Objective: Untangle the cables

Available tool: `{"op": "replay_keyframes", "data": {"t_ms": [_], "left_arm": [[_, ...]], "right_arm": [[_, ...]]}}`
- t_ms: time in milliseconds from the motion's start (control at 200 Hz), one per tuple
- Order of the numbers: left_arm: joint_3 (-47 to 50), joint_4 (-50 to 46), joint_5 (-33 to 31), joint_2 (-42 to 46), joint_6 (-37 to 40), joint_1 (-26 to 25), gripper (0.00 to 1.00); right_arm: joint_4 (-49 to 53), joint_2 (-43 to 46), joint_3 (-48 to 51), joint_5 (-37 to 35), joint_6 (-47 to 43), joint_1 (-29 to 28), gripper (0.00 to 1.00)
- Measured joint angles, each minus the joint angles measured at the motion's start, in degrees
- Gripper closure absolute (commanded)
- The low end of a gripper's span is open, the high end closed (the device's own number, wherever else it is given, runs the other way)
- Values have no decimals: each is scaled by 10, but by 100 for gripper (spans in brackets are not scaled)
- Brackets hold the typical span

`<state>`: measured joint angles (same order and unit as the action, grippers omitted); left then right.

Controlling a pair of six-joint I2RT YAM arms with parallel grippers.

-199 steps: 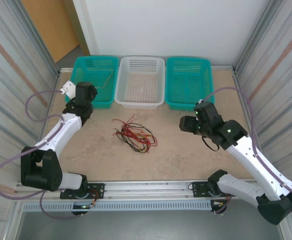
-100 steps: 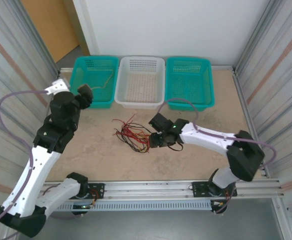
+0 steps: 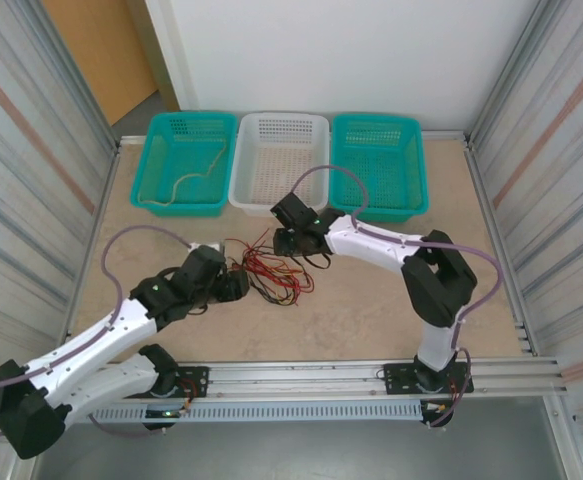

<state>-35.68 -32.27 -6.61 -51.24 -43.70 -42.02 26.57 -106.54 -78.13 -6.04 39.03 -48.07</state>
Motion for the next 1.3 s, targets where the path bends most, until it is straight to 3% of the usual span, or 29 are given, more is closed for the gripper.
{"op": "replay_keyframes", "data": {"t_ms": [351,641,757,957,1303], "left_arm": [[8,32,6,-15,-44,0,29],[7,53,7,-49,-51,0,28],[7,55,7,-50,-55,0,28],[7,55,7,-41,-57,7,28],[-35,59,7,31,-17,12,26]], "right_arm": [[-14,-110,-63,-29,9,17,67],[-41,-120,-66,-30,-11,9,100],[-42,-117,-59,-38,-20,-2,100],[-19,-52,-33,-101,-45,-34,100],[-7,135,-44,-304,-158,-142,100]]}}
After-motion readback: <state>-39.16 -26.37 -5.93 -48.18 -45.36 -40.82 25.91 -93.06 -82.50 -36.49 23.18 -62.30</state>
